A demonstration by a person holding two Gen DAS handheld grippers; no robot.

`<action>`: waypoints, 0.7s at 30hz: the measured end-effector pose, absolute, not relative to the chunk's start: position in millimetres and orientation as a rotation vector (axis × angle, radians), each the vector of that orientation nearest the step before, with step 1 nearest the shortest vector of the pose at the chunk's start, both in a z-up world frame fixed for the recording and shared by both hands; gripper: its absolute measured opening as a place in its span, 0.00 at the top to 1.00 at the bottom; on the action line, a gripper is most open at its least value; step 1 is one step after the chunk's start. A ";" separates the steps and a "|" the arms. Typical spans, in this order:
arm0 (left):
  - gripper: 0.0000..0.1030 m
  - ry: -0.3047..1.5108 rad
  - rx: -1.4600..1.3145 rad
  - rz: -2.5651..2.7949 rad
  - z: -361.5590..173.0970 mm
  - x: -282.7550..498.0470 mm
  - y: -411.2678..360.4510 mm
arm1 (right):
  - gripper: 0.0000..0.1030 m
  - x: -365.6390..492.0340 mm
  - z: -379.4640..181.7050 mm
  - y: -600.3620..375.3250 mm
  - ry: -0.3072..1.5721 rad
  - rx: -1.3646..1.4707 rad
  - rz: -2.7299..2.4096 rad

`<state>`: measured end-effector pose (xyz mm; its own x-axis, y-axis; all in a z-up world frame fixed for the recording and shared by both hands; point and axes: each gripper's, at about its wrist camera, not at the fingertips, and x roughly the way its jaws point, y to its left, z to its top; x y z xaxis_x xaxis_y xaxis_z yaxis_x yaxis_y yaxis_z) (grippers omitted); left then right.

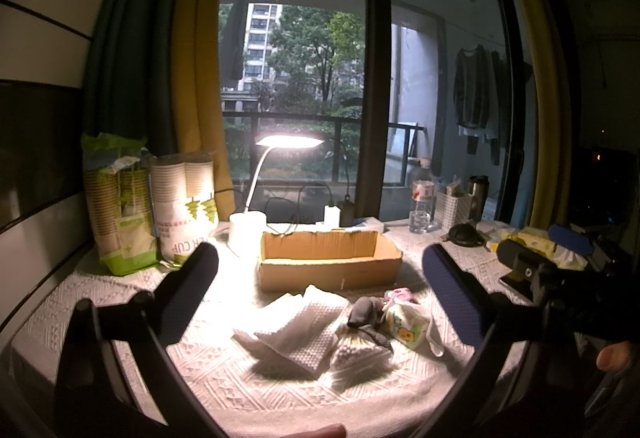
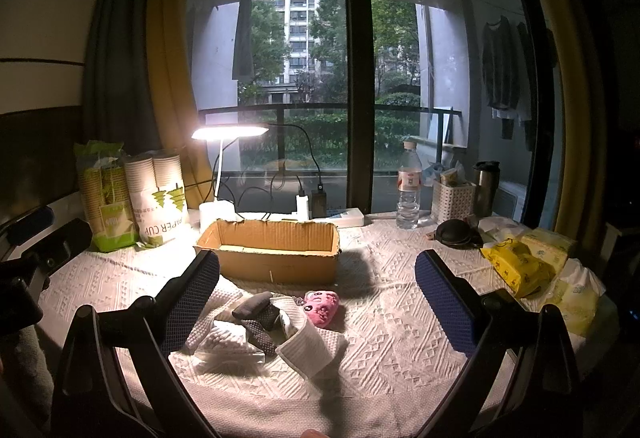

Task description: Organize soft objects

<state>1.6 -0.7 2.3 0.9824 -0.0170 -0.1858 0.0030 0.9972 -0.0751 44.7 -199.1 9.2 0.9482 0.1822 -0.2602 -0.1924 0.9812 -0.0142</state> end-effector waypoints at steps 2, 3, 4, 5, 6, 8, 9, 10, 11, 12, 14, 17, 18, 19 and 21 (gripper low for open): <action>0.00 0.190 -0.074 -0.011 2.3 1.7 -0.5 | 0.02 44.9 9.4 -199.0 0.262 -0.039 0.190; 0.00 0.189 -0.074 -0.011 2.1 1.5 -0.2 | 0.02 45.0 9.8 -198.7 0.263 -0.036 0.190; 0.00 0.189 -0.071 -0.012 2.1 0.9 -0.5 | 0.02 44.7 9.2 -198.4 0.262 -0.036 0.191; 0.00 0.190 -0.070 -0.011 2.1 0.1 -0.7 | 0.02 45.1 8.9 -198.1 0.262 -0.038 0.190; 0.00 0.190 -0.070 -0.011 1.3 -1.5 0.3 | 0.02 44.8 8.9 -198.1 0.262 -0.037 0.191; 0.00 0.190 -0.071 -0.009 1.0 -2.1 0.4 | 0.02 44.7 8.8 -198.1 0.263 -0.038 0.191; 0.00 0.192 -0.072 -0.008 0.7 -2.9 0.6 | 0.02 44.7 8.7 -198.3 0.263 -0.038 0.191; 0.00 0.194 -0.073 -0.007 0.4 -3.3 1.1 | 0.02 44.3 9.1 -197.2 0.263 -0.038 0.191; 0.00 0.197 -0.075 -0.006 -0.1 -3.3 1.2 | 0.02 44.7 8.6 -198.3 0.262 -0.038 0.191; 0.00 0.201 -0.077 -0.004 -0.5 -3.4 1.3 | 0.02 44.5 8.8 -197.7 0.261 -0.038 0.191; 0.00 0.206 -0.077 -0.003 -1.0 -3.4 1.6 | 0.02 44.8 8.6 -198.6 0.262 -0.036 0.191; 0.00 0.213 -0.079 0.000 -1.0 -0.8 1.3 | 0.02 44.7 8.6 -198.8 0.261 -0.039 0.190; 0.00 0.221 -0.081 0.001 -1.8 0.9 1.4 | 0.02 44.8 8.9 -197.9 0.261 -0.044 0.189; 0.00 0.226 -0.085 0.002 -2.3 1.6 2.1 | 0.02 47.1 7.0 -197.6 0.265 -0.048 0.189; 0.00 0.229 -0.101 0.001 -3.7 2.0 4.2 | 0.02 48.8 7.4 -196.5 0.269 -0.055 0.189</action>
<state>2.0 4.2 -3.7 0.9739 -0.0106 -0.2266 -0.0125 0.9949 -0.1003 48.8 -196.5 7.4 0.9464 0.1784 -0.2692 -0.1931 0.9807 -0.0291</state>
